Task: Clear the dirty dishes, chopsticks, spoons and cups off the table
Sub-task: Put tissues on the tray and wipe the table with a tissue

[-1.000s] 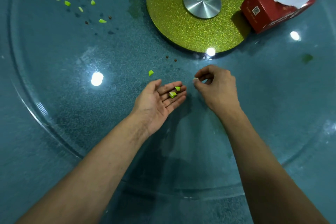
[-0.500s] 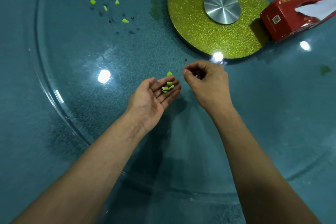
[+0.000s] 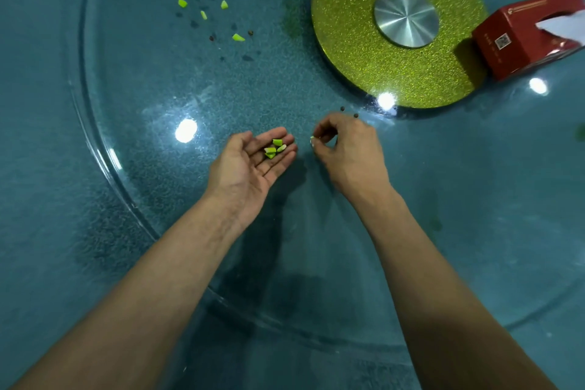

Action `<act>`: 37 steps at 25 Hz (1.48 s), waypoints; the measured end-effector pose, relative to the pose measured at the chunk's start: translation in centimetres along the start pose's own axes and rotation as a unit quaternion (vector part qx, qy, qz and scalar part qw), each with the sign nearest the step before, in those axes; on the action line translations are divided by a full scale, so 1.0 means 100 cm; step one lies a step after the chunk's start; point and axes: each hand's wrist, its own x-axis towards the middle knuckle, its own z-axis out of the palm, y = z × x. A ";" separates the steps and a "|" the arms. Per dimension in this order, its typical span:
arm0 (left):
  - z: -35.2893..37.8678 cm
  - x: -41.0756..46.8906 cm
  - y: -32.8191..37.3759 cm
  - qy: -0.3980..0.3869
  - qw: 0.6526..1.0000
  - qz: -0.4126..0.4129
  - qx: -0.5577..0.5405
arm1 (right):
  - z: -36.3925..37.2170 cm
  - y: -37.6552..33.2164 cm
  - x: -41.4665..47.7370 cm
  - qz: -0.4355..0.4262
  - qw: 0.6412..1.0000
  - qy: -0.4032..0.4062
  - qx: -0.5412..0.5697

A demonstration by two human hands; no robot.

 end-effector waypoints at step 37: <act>0.033 0.029 -0.009 -0.037 0.999 -0.022 -0.013 | -0.036 0.003 0.026 0.022 0.976 0.006 0.219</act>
